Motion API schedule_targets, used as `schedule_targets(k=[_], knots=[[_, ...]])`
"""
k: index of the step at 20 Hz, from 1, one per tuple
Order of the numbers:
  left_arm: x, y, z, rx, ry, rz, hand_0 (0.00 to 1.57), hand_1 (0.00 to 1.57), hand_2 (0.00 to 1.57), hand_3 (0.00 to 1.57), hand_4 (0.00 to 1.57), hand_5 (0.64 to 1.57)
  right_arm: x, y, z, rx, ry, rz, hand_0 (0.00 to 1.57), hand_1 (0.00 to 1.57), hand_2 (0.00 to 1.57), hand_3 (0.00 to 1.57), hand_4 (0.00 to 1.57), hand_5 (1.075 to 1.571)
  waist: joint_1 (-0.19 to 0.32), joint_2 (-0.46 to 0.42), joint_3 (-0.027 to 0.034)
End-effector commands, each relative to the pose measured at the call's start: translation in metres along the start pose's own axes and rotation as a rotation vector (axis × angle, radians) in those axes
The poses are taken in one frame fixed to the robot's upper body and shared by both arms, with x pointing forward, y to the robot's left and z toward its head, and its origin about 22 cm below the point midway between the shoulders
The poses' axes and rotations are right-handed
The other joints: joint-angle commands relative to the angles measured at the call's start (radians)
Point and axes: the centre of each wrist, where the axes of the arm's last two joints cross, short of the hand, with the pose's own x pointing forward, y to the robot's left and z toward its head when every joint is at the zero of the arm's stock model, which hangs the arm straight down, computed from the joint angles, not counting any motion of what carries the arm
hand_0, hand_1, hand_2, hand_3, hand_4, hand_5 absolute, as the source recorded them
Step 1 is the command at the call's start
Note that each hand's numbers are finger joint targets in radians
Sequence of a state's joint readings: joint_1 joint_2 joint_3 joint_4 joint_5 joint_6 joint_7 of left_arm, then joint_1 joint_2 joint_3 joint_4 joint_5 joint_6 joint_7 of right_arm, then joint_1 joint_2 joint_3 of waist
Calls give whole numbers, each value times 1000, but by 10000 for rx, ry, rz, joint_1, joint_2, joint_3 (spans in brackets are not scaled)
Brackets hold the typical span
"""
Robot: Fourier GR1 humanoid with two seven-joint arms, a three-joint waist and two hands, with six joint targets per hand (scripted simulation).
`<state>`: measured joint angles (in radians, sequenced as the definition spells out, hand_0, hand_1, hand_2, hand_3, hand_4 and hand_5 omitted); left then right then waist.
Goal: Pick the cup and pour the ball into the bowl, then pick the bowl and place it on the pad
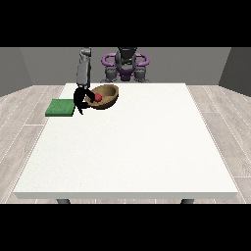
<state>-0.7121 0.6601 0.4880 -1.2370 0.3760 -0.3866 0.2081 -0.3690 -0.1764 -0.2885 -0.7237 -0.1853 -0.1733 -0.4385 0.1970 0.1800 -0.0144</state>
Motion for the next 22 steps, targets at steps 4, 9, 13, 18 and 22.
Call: schedule_targets(k=[4, 9, 13, 18, 22], knots=[[-30, 21, 17, 425, 916, -53, 0, 0, 0, 0, 1197, 1534, 62, -67, -42, -910, 1700, 2640, 1571, 1571, 1571, 1042, 1026, 1556, -726, -464, 66], [-39, 46, 30, 1195, 1080, -147, 0, 0, 0, 0, 1204, 1537, 121, -81, -68, -265, 1888, 3584, 1571, 1571, 1571, 828, 1041, 1559, -1446, -531, 120], [-56, 48, 41, 1491, 1722, -169, 0, 0, 0, 0, 1198, 1545, 145, -100, -74, -17, 2376, 3959, 1571, 1571, 1571, 545, 1101, 1567, -1801, -1095, 137], [-56, 51, 50, 1132, 1194, -177, 0, 0, 0, 0, 1203, 1542, 156, -134, -78, -655, 2165, 3249, 1571, 1571, 1571, 532, 1099, 1564, -1424, -729, 147], [-53, 69, 58, 1332, 890, -329, 0, 0, 0, 0, 1207, 1551, 168, -142, -82, -684, 1827, 3011, 1571, 1571, 1571, 532, 1099, 1564, -1472, -153, 147]])
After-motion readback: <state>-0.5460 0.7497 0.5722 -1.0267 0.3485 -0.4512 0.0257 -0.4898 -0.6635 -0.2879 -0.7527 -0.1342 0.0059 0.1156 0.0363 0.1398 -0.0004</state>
